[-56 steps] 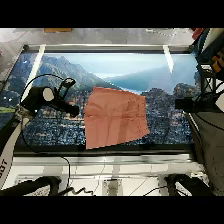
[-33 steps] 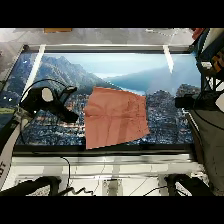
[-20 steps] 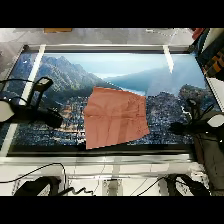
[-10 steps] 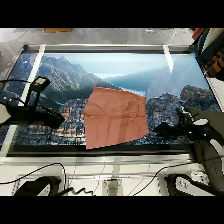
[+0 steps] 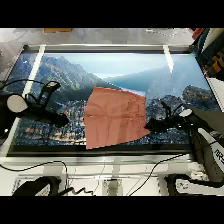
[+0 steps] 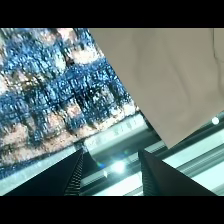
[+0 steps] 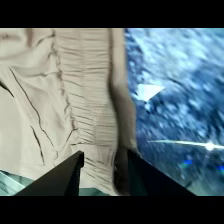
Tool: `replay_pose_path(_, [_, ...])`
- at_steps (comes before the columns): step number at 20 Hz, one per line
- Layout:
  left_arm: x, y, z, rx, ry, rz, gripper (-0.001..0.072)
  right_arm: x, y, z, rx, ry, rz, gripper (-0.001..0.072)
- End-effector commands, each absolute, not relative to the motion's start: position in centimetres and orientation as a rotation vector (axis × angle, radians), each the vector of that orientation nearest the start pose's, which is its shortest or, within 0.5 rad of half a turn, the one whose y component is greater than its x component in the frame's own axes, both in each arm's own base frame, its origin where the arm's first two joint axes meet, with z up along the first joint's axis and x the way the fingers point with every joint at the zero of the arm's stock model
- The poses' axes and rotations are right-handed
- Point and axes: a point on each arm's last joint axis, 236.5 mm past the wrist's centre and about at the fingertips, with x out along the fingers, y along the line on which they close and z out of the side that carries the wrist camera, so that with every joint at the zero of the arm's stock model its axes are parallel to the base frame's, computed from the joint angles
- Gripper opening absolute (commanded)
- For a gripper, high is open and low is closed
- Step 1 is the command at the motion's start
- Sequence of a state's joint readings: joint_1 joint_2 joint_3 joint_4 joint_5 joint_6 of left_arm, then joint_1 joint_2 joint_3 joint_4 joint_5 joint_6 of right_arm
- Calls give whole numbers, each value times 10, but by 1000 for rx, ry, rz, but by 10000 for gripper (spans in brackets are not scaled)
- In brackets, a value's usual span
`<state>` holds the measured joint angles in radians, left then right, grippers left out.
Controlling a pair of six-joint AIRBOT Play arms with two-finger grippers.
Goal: Fold the clothes and pants, and hang the long-sleeved shirts on hangers.
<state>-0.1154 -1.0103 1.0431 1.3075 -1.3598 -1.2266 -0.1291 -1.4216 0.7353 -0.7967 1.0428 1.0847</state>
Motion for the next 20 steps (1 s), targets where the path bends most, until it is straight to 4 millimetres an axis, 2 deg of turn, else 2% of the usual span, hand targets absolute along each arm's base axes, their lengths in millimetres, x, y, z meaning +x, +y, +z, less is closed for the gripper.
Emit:
replay_pose_path(1, [288, -91, 28, 126, 1368, -506, 413, 291, 111, -118, 508, 1528, 467, 307])
replay_pose_path(5, [269, -76, -11, 68, 1496, -483, 413, 281, 112, -116, 491, 1562, 498, 323])
replay_pose_path(7, [254, -68, -28, 22, 1550, -474, 413, 281, 103, -120, 459, 1567, 479, 533])
replay_pose_path(8, [249, -65, -34, -7, 1566, -474, 413, 281, 96, -122, 455, 1573, 461, 577])
replay_pose_path(11, [240, -57, -44, -74, 1587, -462, 413, 282, 78, -122, 503, 1585, 393, 575])
replay_pose_path(13, [239, -59, -47, -126, 1579, -465, 413, 277, 74, -119, 544, 1604, 390, 576])
replay_pose_path(16, [238, -61, -55, -140, 1572, -464, 414, 276, 73, -102, 579, 1626, 437, 574])
replay_pose_path(20, [236, -64, -59, -154, 1576, -466, 414, 301, 67, -80, 532, 1576, 458, 574])
